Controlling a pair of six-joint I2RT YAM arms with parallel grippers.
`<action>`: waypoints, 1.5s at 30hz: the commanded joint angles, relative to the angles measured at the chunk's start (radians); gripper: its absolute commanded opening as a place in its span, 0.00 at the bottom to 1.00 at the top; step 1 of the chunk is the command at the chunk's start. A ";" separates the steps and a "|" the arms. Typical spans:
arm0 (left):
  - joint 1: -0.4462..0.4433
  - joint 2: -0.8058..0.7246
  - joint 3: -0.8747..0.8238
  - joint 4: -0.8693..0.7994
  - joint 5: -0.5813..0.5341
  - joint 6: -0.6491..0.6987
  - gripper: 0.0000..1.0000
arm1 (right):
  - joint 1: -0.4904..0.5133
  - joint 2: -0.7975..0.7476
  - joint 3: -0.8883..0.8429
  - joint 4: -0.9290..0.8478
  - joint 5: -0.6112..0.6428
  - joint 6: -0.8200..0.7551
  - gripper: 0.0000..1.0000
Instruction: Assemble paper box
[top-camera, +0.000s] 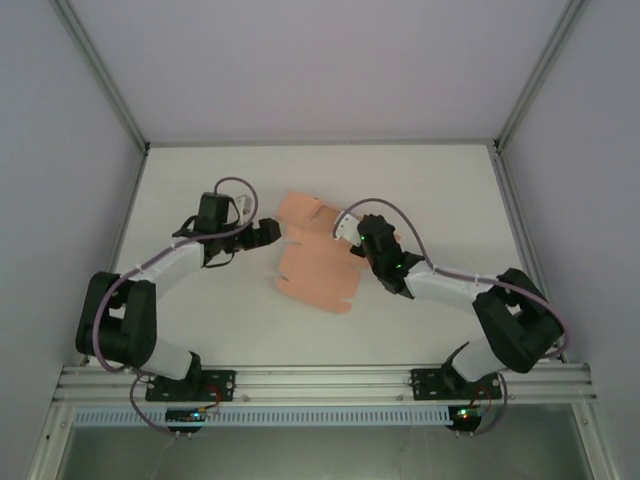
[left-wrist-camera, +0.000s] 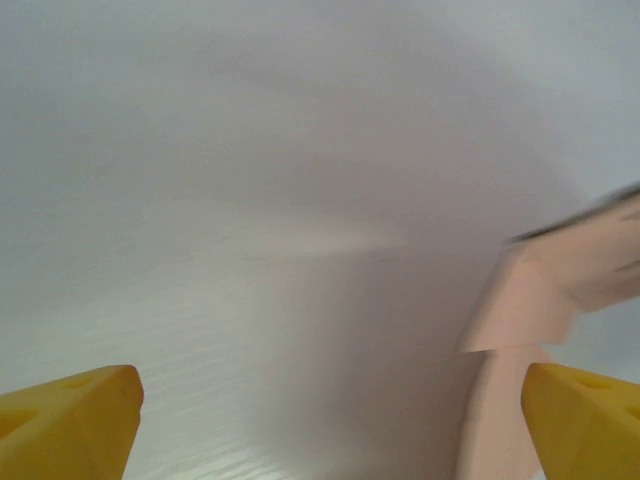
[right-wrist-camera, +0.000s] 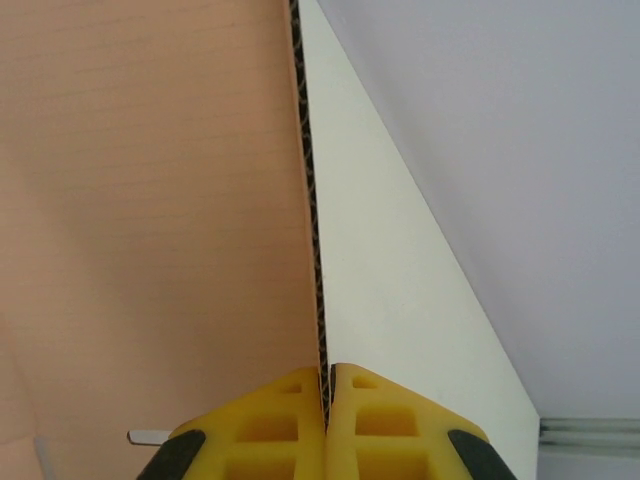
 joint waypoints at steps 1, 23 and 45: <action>0.007 0.012 -0.006 -0.026 -0.055 0.029 0.99 | -0.006 -0.044 -0.012 -0.073 -0.077 0.068 0.00; -0.064 0.059 -0.048 0.301 0.288 0.094 0.91 | -0.031 -0.030 0.026 -0.135 -0.176 0.194 0.00; -0.047 0.078 -0.041 0.449 0.392 -0.002 0.44 | -0.080 -0.062 0.079 -0.275 -0.216 0.295 0.00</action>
